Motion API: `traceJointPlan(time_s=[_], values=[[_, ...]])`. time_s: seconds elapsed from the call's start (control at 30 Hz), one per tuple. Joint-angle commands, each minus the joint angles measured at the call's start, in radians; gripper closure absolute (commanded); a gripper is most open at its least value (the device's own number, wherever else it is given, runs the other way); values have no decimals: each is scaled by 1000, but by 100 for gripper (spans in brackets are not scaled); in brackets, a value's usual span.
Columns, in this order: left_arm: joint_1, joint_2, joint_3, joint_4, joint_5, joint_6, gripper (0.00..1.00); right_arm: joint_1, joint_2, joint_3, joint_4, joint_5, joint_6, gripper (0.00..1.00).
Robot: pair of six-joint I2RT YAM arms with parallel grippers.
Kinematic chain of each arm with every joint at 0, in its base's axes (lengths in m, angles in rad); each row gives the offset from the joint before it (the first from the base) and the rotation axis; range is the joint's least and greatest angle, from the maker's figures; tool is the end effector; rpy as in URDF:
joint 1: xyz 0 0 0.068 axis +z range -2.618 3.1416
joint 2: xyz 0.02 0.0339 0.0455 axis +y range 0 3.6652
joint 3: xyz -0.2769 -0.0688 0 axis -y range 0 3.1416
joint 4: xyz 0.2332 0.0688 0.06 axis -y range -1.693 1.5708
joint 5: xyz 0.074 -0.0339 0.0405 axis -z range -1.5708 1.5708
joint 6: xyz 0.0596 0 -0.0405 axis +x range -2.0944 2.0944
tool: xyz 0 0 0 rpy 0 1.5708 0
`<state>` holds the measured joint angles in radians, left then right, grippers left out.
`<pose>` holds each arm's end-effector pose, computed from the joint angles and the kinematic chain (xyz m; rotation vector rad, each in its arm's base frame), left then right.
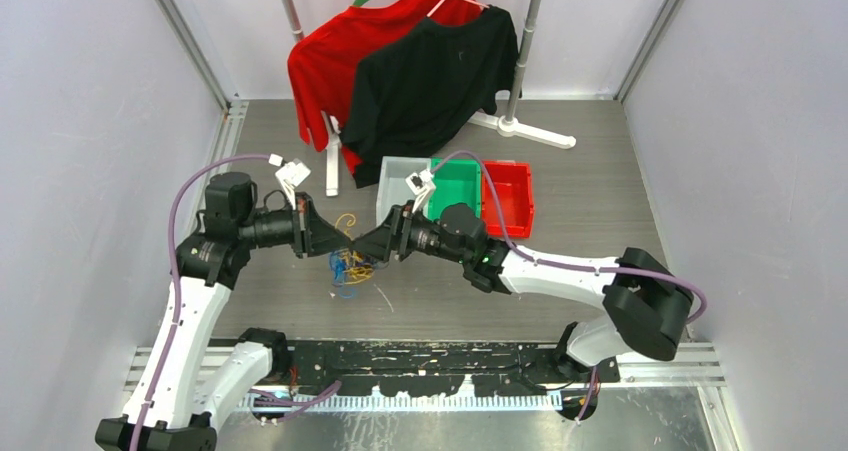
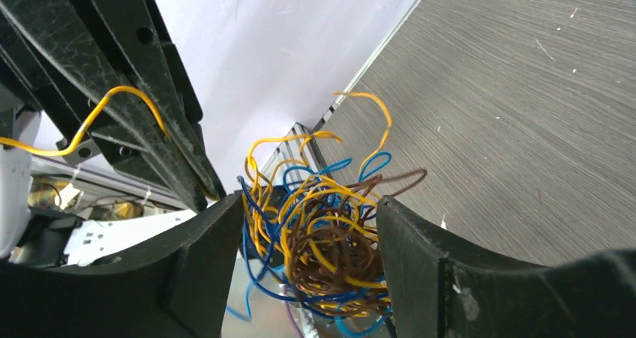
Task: Untangle the cables
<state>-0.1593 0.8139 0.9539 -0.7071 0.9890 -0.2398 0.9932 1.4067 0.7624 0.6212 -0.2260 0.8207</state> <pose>0.1327 -0.0718 0.3494 0.5148 2.0382 -1.2846 0.1686 0.2832 0.2915 -0.3595 1.8040 1.5349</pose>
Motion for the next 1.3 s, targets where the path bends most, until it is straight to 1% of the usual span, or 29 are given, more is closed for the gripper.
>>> traceJointPlan(time_s=[0.0, 0.07, 0.27, 0.33, 0.63, 0.77, 0.87, 0.9, 0.93, 0.97, 1.0, 1.13, 1.2, 1.27], values=[[-3, -22, 46, 61, 49, -55, 100, 14, 45, 67, 139, 49, 61, 33], [-4, -21, 50, 68, 49, -64, 100, 22, 66, 80, 135, 50, 64, 39], [-3, -18, 77, 76, 55, -81, 100, 25, 89, 68, 86, 94, 92, 71], [-3, -19, 88, 79, 55, -80, 100, 26, 82, 50, 63, 122, 86, 80], [-3, -15, 189, 52, 44, -32, 100, 26, 38, -47, -114, 284, 23, 89], [-3, -20, 234, 45, 24, -8, 100, 25, 30, -64, -192, 341, -5, 89], [-3, -29, 250, 42, -14, 9, 100, 26, -11, -72, -237, 370, -44, 81], [-3, -32, 247, 40, -25, 15, 100, 25, -40, -76, -235, 381, -60, 77], [-3, -36, 242, 39, -37, 22, 100, 25, -74, -79, -231, 392, -80, 67], [-3, -40, 236, 37, -44, 26, 100, 27, -110, -80, -228, 400, -104, 55], [-3, -44, 225, 37, -50, 29, 100, 29, -147, -79, -223, 408, -129, 45], [-3, -58, 192, 40, -69, 33, 100, 55, -261, -60, -171, 390, -248, 18], [-3, -59, 181, 45, -71, 24, 100, 81, -277, -32, -149, 352, -310, 14], [-3, -54, 175, 51, -65, 4, 100, 108, -263, 0, -133, 319, -377, 14]])
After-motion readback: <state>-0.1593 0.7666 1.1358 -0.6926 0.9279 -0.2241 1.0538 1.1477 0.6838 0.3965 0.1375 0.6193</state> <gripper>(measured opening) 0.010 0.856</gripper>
